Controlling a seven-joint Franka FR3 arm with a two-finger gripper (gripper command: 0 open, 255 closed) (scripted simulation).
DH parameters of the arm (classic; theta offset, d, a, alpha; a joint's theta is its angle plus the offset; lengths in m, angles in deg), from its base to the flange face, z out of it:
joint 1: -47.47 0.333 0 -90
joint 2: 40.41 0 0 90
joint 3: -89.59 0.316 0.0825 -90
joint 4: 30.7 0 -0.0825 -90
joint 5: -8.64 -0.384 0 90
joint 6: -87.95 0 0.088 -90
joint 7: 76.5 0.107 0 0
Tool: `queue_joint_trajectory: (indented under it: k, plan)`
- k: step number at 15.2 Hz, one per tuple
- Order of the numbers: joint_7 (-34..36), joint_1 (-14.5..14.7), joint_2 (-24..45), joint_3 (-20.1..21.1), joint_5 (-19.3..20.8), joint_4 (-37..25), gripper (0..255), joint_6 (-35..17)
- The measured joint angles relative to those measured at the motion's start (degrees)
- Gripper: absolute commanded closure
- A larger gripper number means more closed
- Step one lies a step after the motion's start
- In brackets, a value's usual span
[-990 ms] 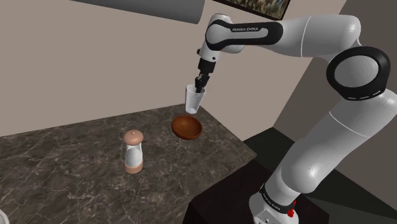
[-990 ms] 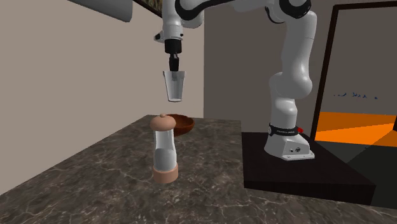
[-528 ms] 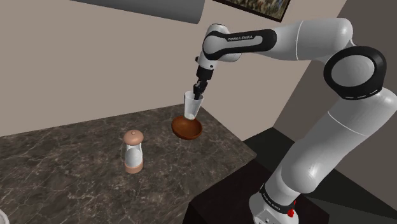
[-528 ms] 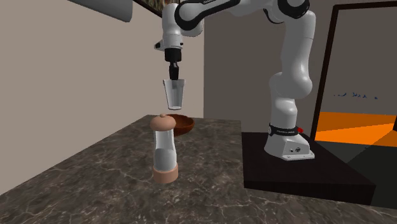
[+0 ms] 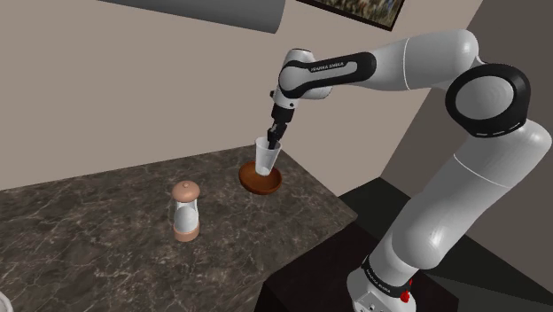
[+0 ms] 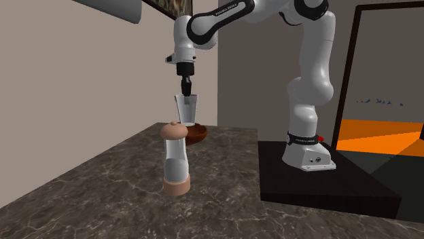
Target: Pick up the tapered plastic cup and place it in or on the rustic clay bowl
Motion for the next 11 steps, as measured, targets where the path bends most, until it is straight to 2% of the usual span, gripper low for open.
queue_joint_trajectory:
  k: [6, 7, 11]
  plan:
    - [-0.02, 0.03, 0.01, 0.03, -0.04, 0.43, 255, -0.48]
    - [-0.03, 0.03, 0.01, 0.03, -0.04, 0.44, 0, -0.48]
    - [-0.03, 0.03, 0.0, 0.03, -0.04, 0.43, 0, -0.49]
